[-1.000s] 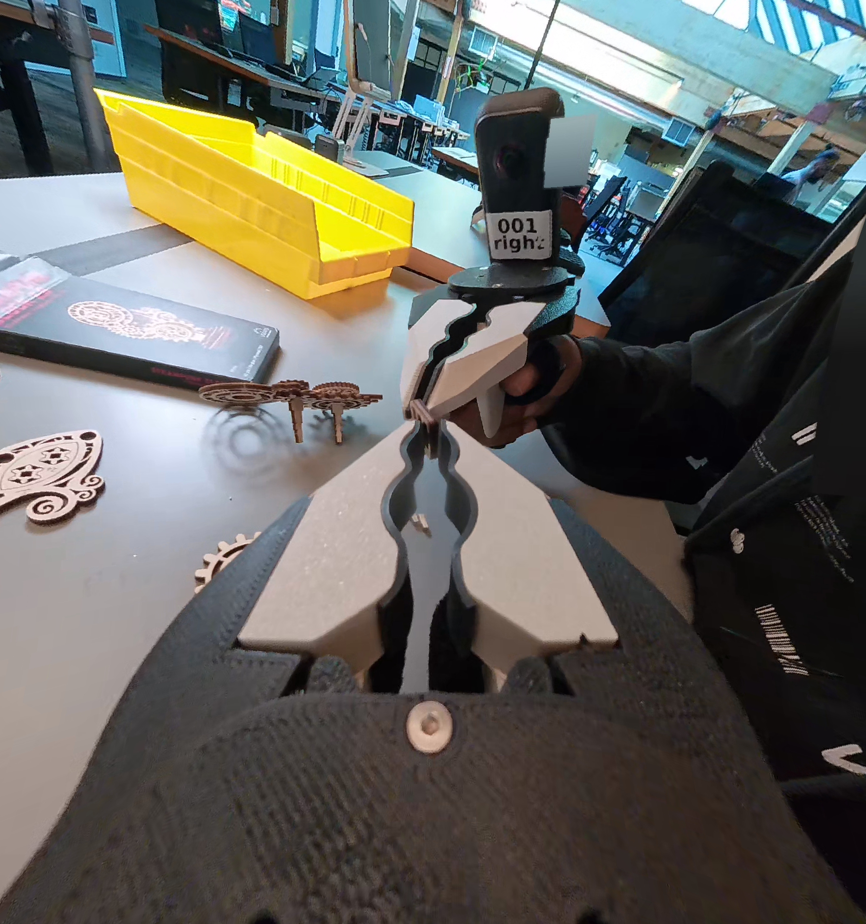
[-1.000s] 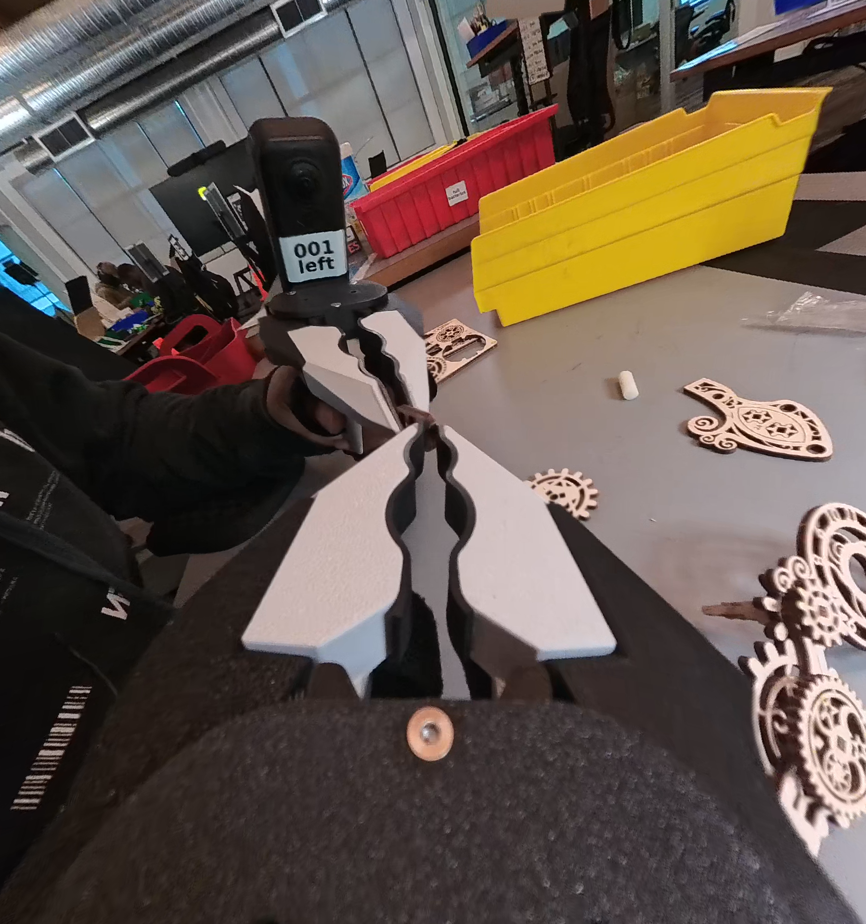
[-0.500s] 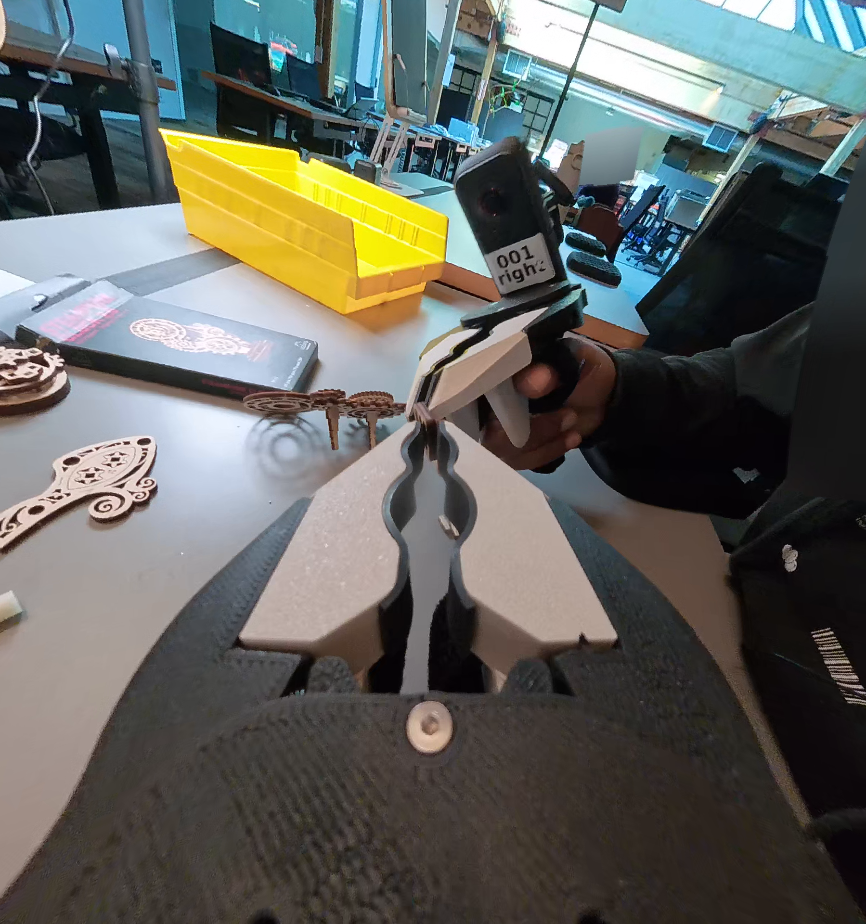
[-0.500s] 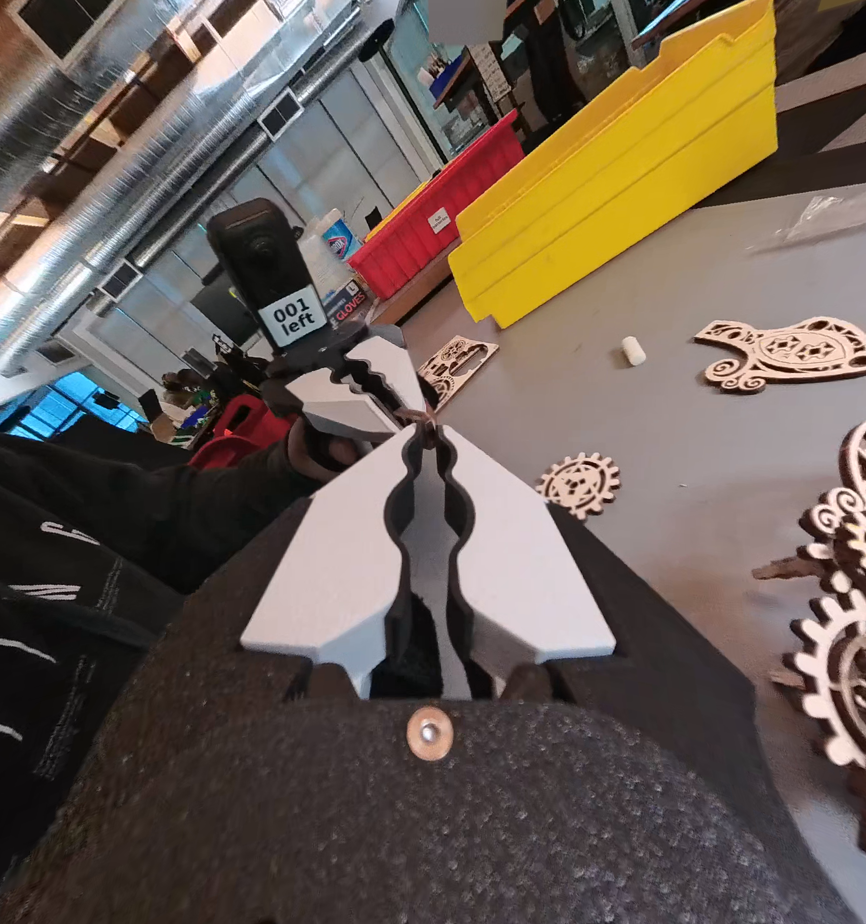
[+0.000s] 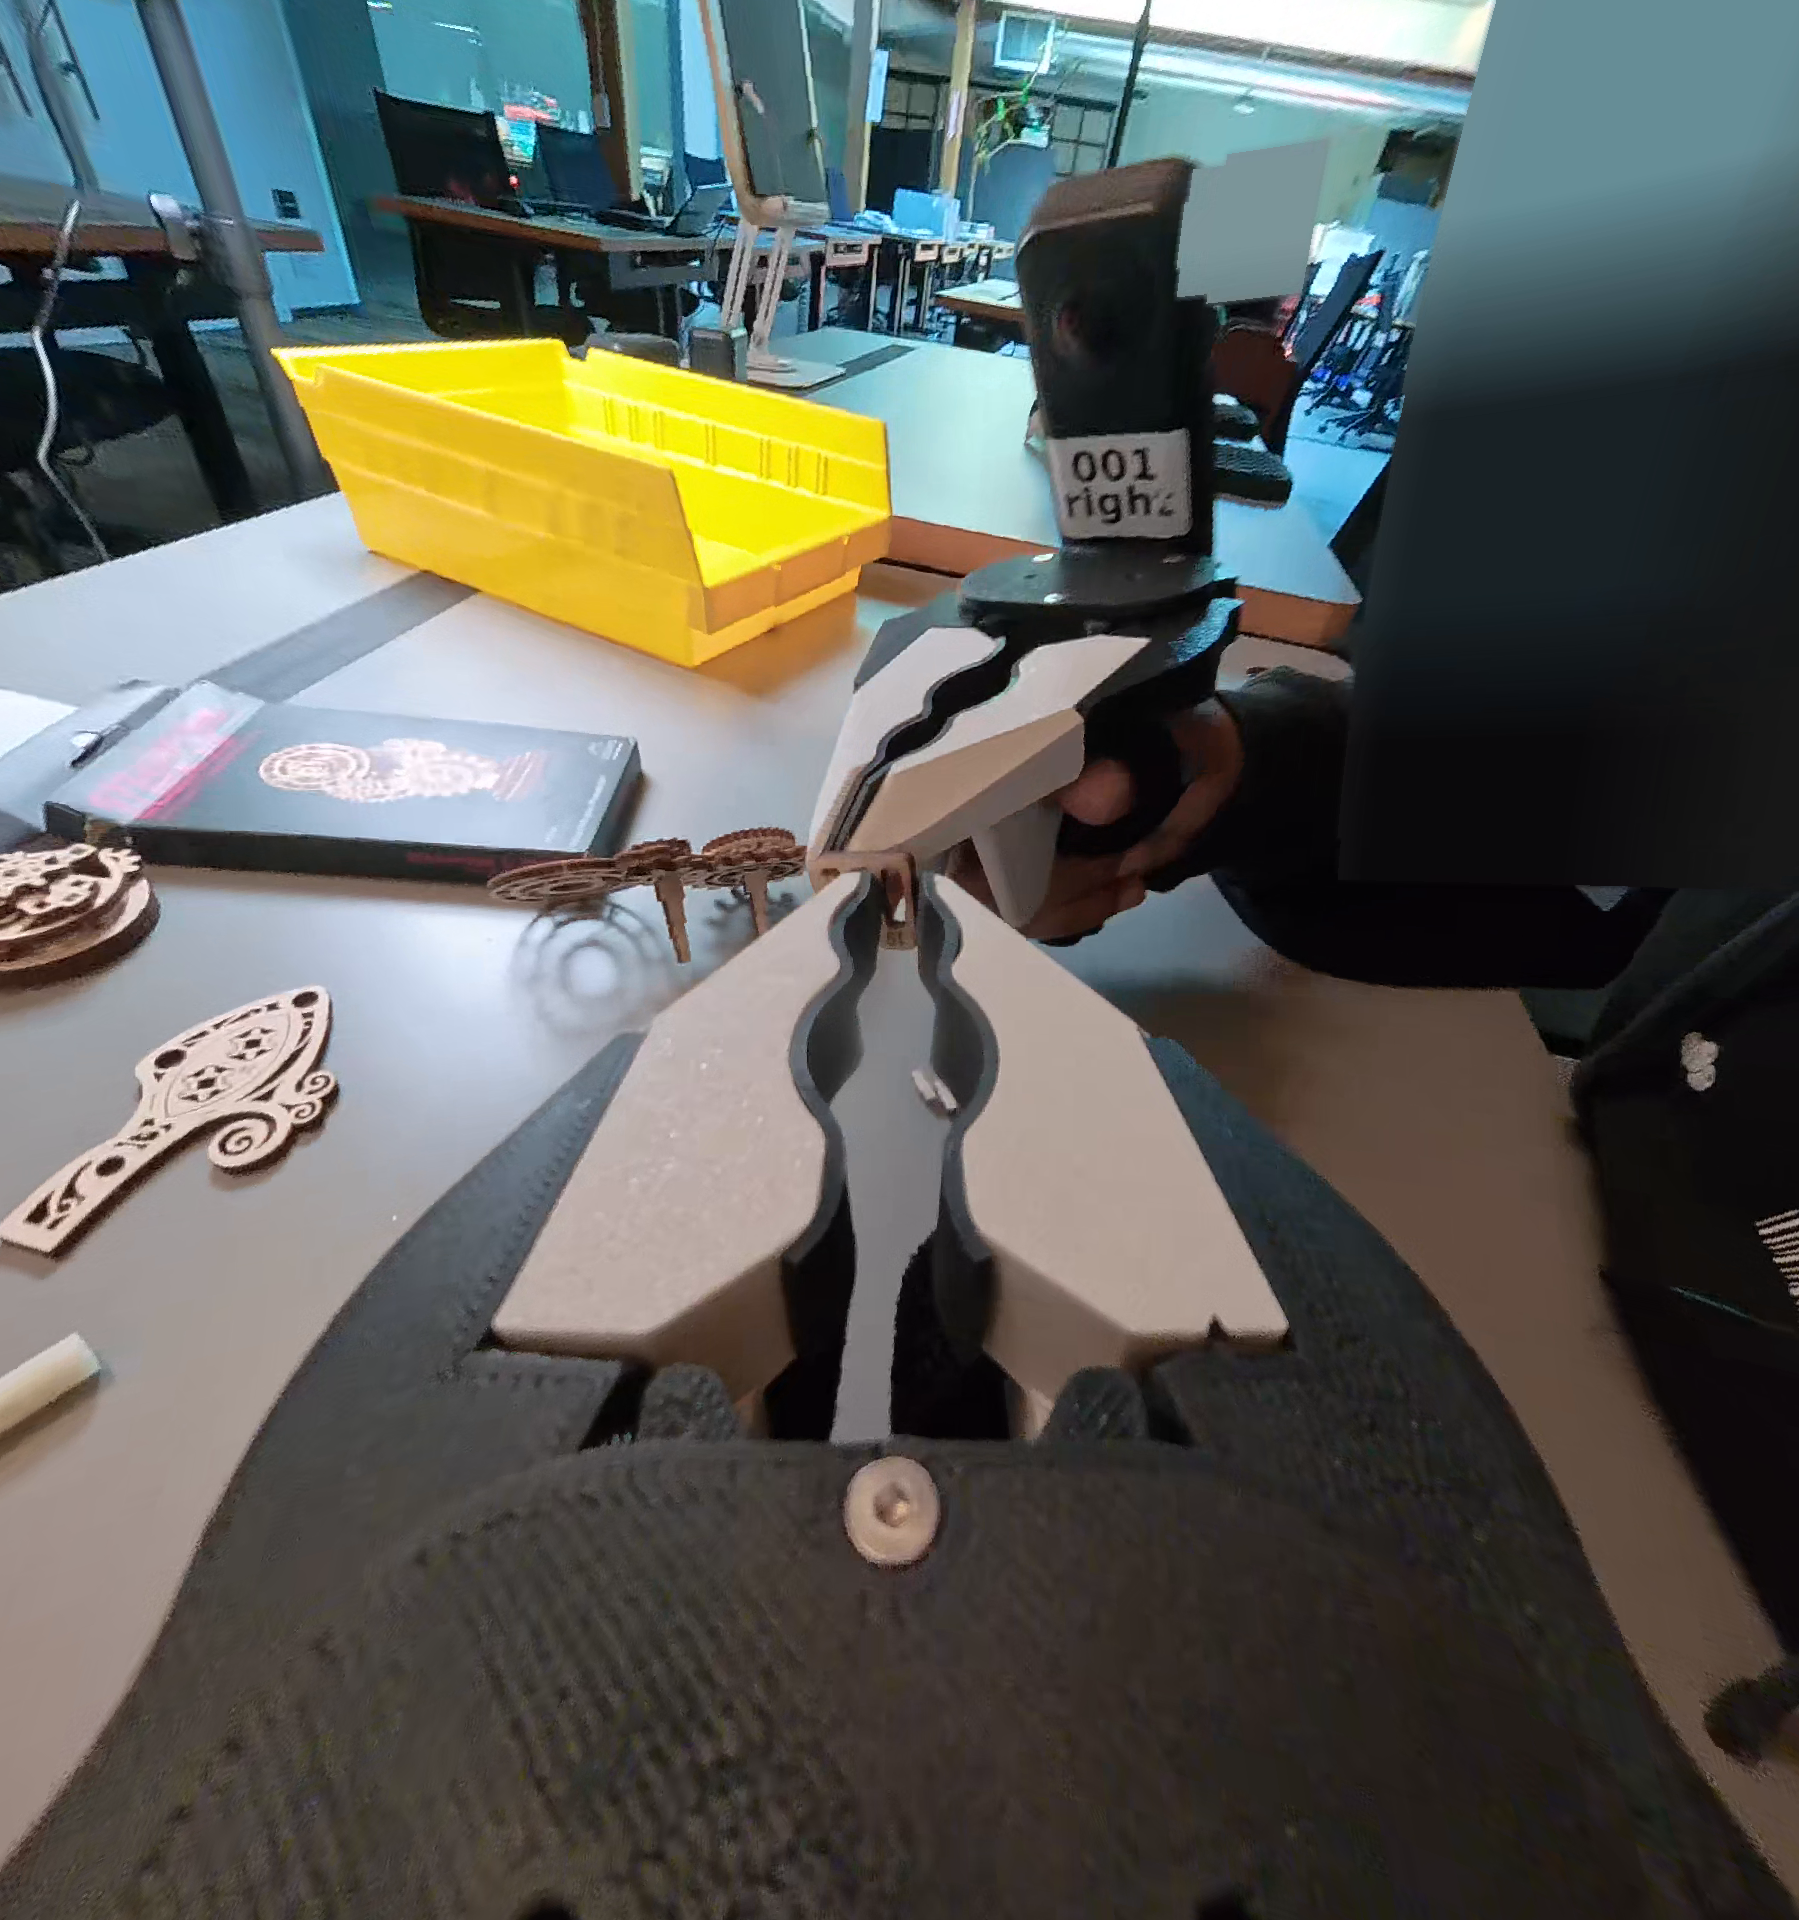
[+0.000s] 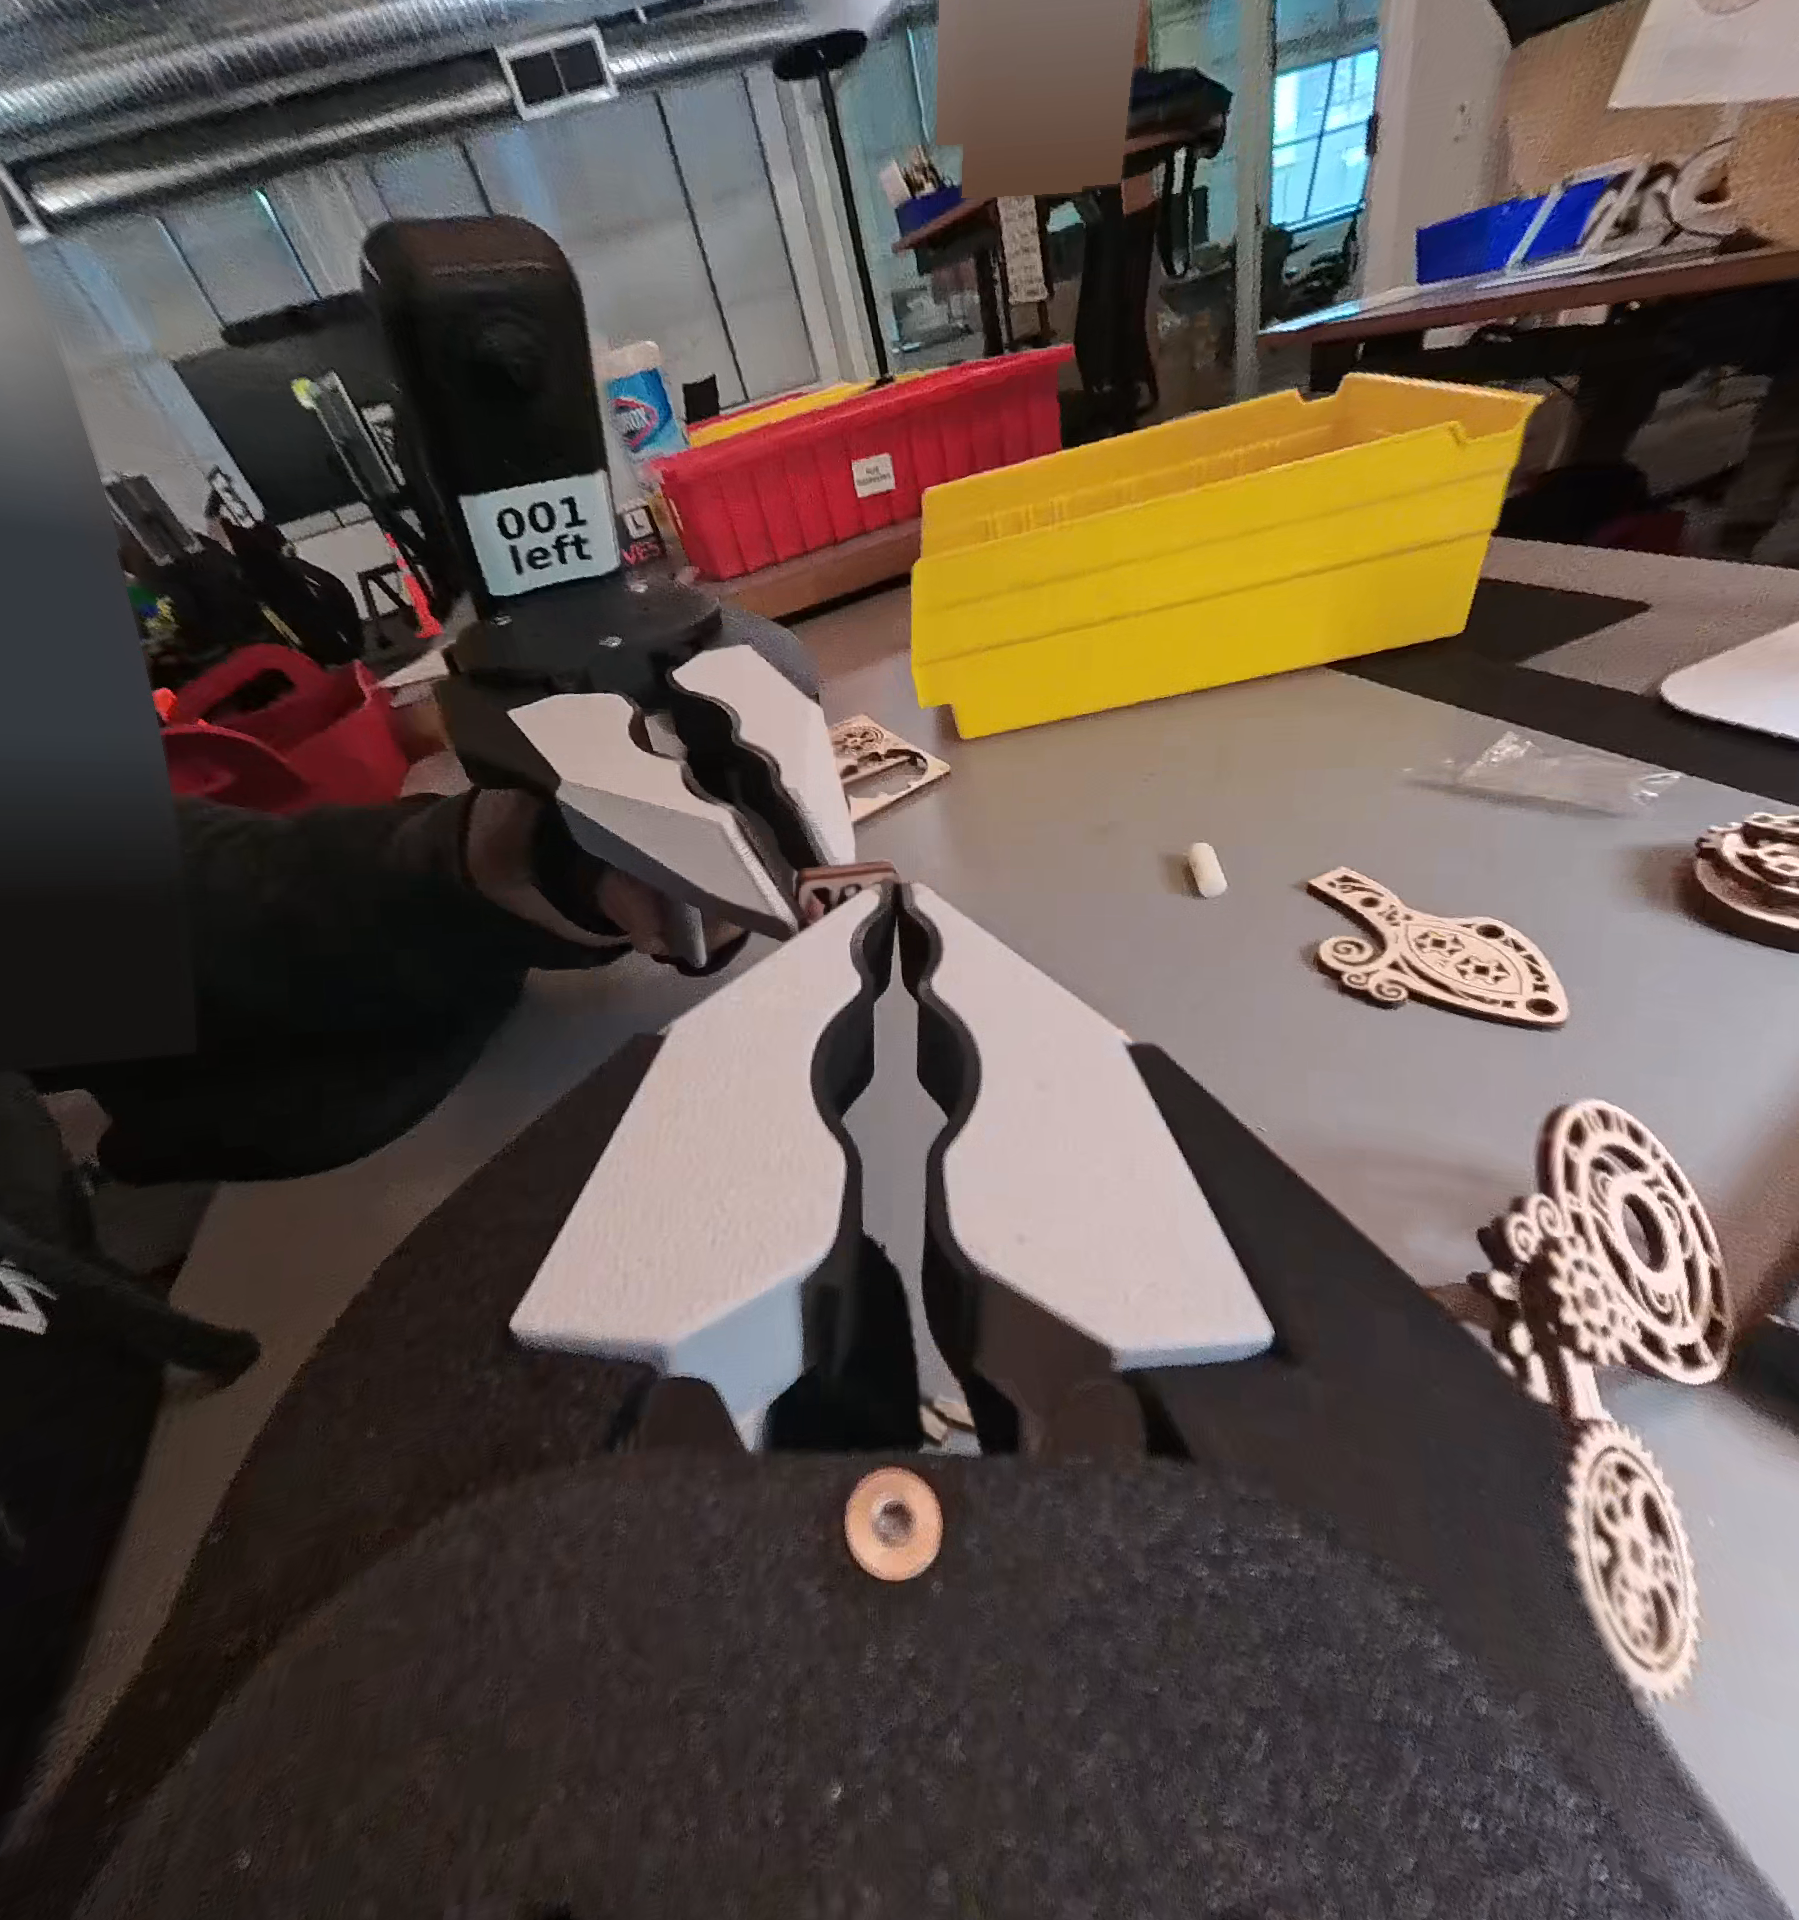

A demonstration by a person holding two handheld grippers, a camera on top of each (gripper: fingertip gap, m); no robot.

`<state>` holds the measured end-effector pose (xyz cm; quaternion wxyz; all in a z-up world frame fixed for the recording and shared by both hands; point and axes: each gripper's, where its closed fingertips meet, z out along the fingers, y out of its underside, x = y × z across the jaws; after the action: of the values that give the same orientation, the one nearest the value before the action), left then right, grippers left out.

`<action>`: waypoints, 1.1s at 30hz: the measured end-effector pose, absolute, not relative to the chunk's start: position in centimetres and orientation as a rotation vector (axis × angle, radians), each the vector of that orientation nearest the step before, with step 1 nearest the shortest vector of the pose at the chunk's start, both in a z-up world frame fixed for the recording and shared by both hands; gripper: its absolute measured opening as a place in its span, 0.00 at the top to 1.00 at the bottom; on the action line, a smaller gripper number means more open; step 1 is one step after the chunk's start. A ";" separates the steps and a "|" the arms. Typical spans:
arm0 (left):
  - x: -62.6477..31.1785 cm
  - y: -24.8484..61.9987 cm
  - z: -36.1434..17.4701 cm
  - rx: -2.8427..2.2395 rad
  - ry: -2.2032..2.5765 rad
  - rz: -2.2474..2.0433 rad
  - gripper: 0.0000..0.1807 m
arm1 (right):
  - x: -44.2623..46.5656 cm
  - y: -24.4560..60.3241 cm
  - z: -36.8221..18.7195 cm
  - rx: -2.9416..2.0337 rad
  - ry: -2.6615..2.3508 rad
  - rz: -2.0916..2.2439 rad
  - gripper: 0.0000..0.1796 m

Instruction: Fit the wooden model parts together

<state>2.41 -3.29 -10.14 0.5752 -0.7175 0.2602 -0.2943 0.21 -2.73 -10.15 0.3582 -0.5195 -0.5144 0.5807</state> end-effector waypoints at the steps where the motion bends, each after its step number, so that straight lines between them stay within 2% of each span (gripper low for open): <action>1: 2.5 -3.4 -10.1 -1.681 0.612 -0.722 0.97 | 0.3 -2.8 -10.0 -1.327 -1.336 1.526 1.00; 5: 2.9 -4.4 -10.1 -1.671 0.643 -0.843 0.97 | 0.7 -3.5 -10.2 -1.242 -1.423 1.607 0.99; 8: 3.7 -5.5 -9.0 -1.597 0.675 -0.954 0.97 | 1.3 -3.9 -9.2 -1.172 -1.415 1.710 0.92; 12: 3.9 -6.1 -9.2 -1.598 0.749 -0.929 0.97 | 1.8 -5.2 -9.1 -1.096 -1.466 1.732 1.00; 16: 4.6 -7.1 -9.2 -1.581 0.836 -0.950 0.97 | 2.5 -6.2 -9.0 -1.044 -1.514 1.777 0.97; 23: 4.7 -7.9 -9.5 -1.577 0.917 -0.925 0.97 | 2.9 -7.2 -9.3 -1.016 -1.544 1.803 1.00; 33: 3.5 -7.0 -9.0 -1.550 0.829 -0.900 0.97 | 1.9 -6.2 -9.1 -1.144 -1.422 1.762 1.00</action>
<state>3.52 -6.95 -8.99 0.5510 -0.6551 0.3502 -0.3803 1.87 -6.23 -9.13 0.2978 -0.4306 -0.5351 0.6630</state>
